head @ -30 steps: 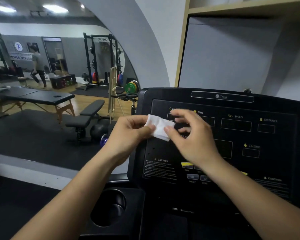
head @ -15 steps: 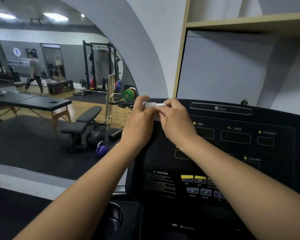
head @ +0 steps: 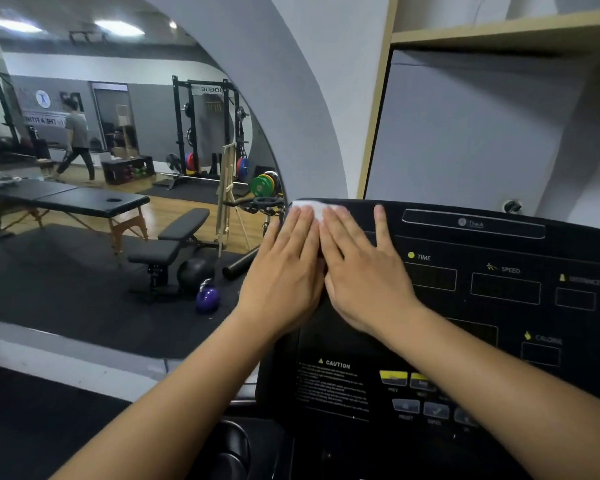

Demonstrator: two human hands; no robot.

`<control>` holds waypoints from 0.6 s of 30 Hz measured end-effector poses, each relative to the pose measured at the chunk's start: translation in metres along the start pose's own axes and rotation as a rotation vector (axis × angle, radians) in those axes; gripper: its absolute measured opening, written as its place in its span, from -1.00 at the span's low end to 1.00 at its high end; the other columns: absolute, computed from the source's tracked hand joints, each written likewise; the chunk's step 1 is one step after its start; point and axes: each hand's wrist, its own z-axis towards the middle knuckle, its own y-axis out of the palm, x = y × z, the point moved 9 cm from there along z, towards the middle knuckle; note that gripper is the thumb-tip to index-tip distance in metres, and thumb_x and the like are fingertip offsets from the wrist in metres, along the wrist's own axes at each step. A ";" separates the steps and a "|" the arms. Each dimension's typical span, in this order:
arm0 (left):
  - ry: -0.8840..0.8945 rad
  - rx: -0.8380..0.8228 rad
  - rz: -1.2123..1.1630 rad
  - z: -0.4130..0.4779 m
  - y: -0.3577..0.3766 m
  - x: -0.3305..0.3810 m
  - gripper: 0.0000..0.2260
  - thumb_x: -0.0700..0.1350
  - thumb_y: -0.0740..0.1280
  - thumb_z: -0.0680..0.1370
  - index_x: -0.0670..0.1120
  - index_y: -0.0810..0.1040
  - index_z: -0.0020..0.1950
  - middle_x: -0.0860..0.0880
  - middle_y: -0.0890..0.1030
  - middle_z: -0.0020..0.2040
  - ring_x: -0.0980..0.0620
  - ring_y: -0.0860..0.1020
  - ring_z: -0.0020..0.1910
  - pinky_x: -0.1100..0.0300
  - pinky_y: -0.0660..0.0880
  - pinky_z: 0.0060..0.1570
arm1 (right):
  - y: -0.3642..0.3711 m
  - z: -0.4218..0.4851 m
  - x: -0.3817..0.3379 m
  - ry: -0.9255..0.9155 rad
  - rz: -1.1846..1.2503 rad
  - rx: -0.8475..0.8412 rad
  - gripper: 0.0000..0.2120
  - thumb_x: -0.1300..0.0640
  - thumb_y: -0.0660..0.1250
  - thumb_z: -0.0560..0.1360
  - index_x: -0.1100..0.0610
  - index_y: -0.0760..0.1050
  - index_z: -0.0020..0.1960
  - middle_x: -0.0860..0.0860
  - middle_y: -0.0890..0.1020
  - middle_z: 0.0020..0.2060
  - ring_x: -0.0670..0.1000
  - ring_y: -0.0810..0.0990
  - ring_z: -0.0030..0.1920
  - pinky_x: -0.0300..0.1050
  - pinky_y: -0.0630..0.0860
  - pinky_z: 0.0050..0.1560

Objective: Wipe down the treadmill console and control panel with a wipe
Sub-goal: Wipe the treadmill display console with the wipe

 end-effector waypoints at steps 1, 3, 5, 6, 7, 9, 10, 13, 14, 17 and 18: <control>-0.014 0.008 -0.023 0.010 -0.004 -0.006 -0.48 -0.02 0.01 0.63 -0.26 0.20 0.54 -0.25 0.20 0.54 -0.16 0.11 0.56 -0.09 0.04 0.52 | -0.004 0.009 0.004 0.019 -0.010 0.003 -0.39 0.01 -0.14 0.54 0.25 0.13 0.51 0.17 0.17 0.52 0.12 0.07 0.54 0.41 -0.10 0.42; -0.033 0.026 -0.072 0.021 -0.009 -0.014 -0.49 -0.01 -0.02 0.65 -0.24 0.16 0.55 -0.24 0.17 0.56 -0.12 0.07 0.57 -0.01 -0.02 0.54 | -0.010 0.021 0.009 0.048 0.017 0.008 -0.41 0.00 -0.14 0.55 0.23 0.11 0.52 0.15 0.16 0.53 0.11 0.06 0.54 0.39 -0.14 0.44; -0.028 0.030 -0.118 0.011 -0.009 -0.012 -0.49 0.00 -0.02 0.66 -0.21 0.12 0.57 -0.22 0.12 0.57 -0.09 0.01 0.58 0.02 -0.06 0.54 | -0.009 0.016 0.004 0.039 0.049 0.030 -0.43 0.01 -0.09 0.57 0.22 0.12 0.52 0.15 0.17 0.53 0.11 0.04 0.54 0.38 -0.11 0.44; -0.027 0.025 -0.140 -0.001 -0.006 -0.008 -0.48 0.00 -0.02 0.66 -0.20 0.11 0.57 -0.21 0.10 0.58 -0.09 -0.01 0.58 0.01 -0.06 0.54 | -0.006 0.007 -0.002 0.020 0.058 0.038 -0.43 0.01 -0.07 0.56 0.23 0.14 0.52 0.15 0.19 0.52 0.11 0.05 0.54 0.37 -0.07 0.44; -0.027 0.013 -0.151 -0.016 -0.002 -0.004 -0.48 0.01 -0.01 0.65 -0.21 0.10 0.57 -0.21 0.09 0.58 -0.09 -0.02 0.58 -0.01 -0.06 0.54 | -0.002 -0.005 -0.010 -0.002 0.074 0.036 -0.42 0.00 -0.05 0.55 0.24 0.16 0.51 0.16 0.20 0.51 0.12 0.06 0.54 0.37 -0.03 0.44; -0.020 0.009 -0.153 -0.038 0.004 0.003 -0.45 0.03 0.00 0.64 -0.23 0.13 0.56 -0.22 0.11 0.57 -0.11 -0.01 0.58 -0.04 -0.04 0.54 | 0.005 -0.025 -0.022 -0.047 0.114 0.018 -0.40 -0.01 -0.01 0.53 0.24 0.18 0.50 0.16 0.21 0.51 0.12 0.07 0.53 0.35 0.00 0.44; -0.019 0.012 -0.147 -0.039 0.005 0.003 -0.45 0.04 0.00 0.64 -0.24 0.14 0.56 -0.24 0.12 0.57 -0.13 0.00 0.58 -0.06 -0.02 0.54 | 0.006 -0.026 -0.022 -0.059 0.107 0.009 -0.39 -0.01 -0.01 0.52 0.25 0.18 0.50 0.16 0.21 0.51 0.11 0.08 0.53 0.35 -0.01 0.45; -0.050 0.014 -0.159 -0.005 -0.001 -0.006 -0.47 0.01 -0.02 0.66 -0.25 0.11 0.56 -0.26 0.10 0.57 -0.16 0.00 0.57 -0.09 -0.01 0.54 | -0.006 0.002 -0.005 -0.027 0.015 -0.003 -0.39 -0.01 -0.07 0.53 0.24 0.13 0.52 0.14 0.18 0.52 0.09 0.07 0.54 0.37 -0.12 0.45; -0.074 0.013 -0.179 0.011 -0.005 -0.009 -0.49 -0.02 -0.01 0.67 -0.24 0.09 0.57 -0.26 0.09 0.57 -0.15 -0.01 0.58 -0.08 -0.03 0.54 | -0.011 0.015 0.004 0.009 0.002 -0.007 -0.40 0.00 -0.09 0.55 0.22 0.08 0.54 0.13 0.15 0.54 0.08 0.04 0.54 0.36 -0.15 0.45; -0.115 0.017 -0.216 0.035 -0.010 -0.015 -0.52 -0.07 0.02 0.68 -0.22 0.08 0.57 -0.25 0.12 0.57 -0.14 0.01 0.58 -0.06 -0.04 0.54 | -0.018 0.032 0.020 0.086 0.050 -0.004 -0.42 0.00 -0.07 0.59 0.17 -0.01 0.56 0.11 0.08 0.56 0.06 -0.01 0.55 0.33 -0.19 0.46; -0.105 0.021 -0.209 0.030 -0.009 -0.013 -0.51 -0.07 0.01 0.68 -0.22 0.08 0.58 -0.26 0.11 0.57 -0.15 0.00 0.58 -0.07 -0.03 0.54 | -0.018 0.026 0.017 0.078 0.060 0.004 -0.42 0.01 -0.06 0.59 0.18 -0.01 0.56 0.11 0.07 0.56 0.06 -0.02 0.55 0.32 -0.18 0.46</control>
